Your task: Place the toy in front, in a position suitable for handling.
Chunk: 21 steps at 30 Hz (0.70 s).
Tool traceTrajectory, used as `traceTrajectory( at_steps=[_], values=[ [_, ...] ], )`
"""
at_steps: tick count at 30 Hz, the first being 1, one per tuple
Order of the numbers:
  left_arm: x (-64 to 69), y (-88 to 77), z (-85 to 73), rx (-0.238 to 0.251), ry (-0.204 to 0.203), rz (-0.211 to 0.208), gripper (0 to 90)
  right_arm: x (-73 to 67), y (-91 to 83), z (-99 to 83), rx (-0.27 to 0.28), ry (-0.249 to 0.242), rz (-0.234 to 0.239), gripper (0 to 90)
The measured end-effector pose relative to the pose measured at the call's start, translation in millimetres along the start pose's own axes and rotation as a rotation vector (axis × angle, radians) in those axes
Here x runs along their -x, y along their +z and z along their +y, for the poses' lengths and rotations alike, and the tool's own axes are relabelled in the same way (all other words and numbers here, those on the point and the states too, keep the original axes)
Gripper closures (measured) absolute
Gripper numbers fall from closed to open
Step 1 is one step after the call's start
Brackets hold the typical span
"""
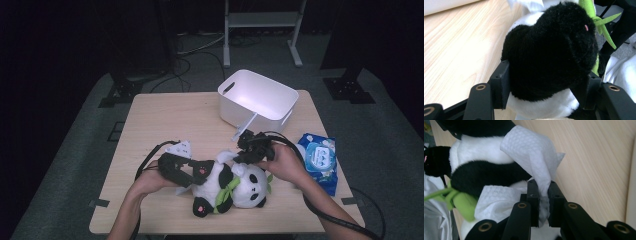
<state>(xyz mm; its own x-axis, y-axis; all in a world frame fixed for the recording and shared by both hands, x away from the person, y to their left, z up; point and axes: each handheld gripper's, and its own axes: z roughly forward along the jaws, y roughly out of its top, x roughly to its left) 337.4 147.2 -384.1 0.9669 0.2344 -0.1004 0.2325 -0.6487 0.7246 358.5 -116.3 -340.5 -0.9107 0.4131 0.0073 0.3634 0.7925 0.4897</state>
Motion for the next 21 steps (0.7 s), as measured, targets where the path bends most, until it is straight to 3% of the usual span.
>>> traceTrajectory(
  at_steps=[8,21],
  values=[
    [-1.4,0.5,-0.6,0.004,-0.013,-0.003,38.8,11.7,-13.6,-30.5,0.032,0.069,0.001,81.9],
    [-2.7,0.7,-0.7,0.007,-0.019,-0.007,38.8,19.6,-15.2,-72.2,0.059,0.167,0.027,81.8]
  ],
)
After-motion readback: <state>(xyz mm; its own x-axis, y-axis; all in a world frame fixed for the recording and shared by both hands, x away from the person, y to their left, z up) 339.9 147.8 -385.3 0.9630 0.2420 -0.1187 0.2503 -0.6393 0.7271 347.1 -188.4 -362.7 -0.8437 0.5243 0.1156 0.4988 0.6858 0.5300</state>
